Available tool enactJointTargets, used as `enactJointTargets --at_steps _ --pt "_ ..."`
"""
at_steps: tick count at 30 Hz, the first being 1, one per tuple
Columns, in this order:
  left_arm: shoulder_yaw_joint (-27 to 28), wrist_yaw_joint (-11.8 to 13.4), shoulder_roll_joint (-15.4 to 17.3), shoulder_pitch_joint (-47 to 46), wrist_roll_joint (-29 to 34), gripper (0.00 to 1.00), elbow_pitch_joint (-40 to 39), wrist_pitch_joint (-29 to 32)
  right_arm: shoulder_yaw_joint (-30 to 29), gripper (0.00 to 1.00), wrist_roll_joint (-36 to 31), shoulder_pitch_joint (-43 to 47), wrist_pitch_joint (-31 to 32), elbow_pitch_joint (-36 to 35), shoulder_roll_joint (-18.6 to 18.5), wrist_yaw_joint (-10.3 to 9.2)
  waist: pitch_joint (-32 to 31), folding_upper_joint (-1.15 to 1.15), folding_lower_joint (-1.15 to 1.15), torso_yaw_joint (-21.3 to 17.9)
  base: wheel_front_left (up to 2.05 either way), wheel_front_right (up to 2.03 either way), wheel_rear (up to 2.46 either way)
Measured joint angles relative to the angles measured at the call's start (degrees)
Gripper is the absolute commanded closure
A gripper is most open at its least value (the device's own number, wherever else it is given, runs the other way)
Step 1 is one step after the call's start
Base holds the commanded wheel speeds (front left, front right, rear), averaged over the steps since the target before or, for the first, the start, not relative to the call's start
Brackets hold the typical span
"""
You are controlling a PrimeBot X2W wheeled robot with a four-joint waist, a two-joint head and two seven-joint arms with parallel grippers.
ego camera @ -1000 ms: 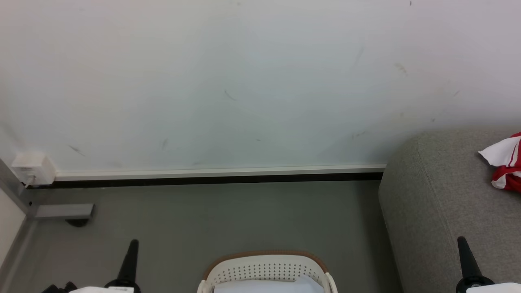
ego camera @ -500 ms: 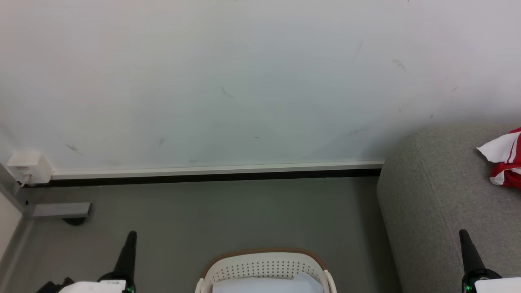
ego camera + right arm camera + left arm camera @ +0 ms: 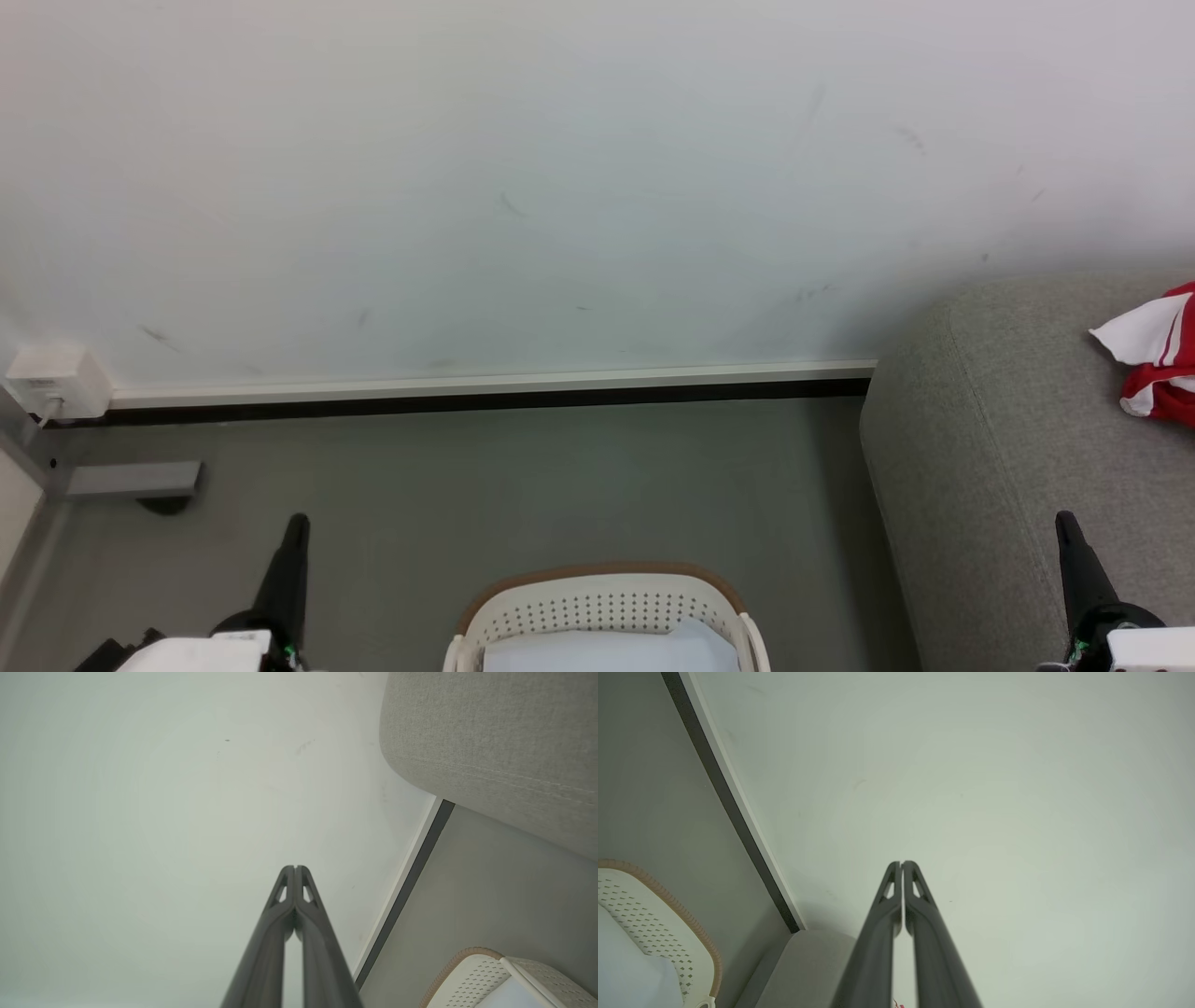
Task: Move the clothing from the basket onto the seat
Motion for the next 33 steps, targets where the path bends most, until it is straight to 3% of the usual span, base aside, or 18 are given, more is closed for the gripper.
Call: enactJointTargets --at_steps 16,33 --pt "0.6 -0.3 0.1 -1.0 -5.8 1.0 -0.6 1.5 -0.4 1.0 6.3 -0.9 1.5 -0.7 0.0 0.0 0.7 0.0 0.0 -0.5 0.0 0.0 0.0" --pt "0.6 -0.3 0.1 -1.0 -5.8 1.0 -0.6 1.5 -0.4 1.0 6.4 -1.0 1.5 -0.8 0.0 -0.01 0.7 0.0 0.0 -0.5 0.0 0.0 0.0"
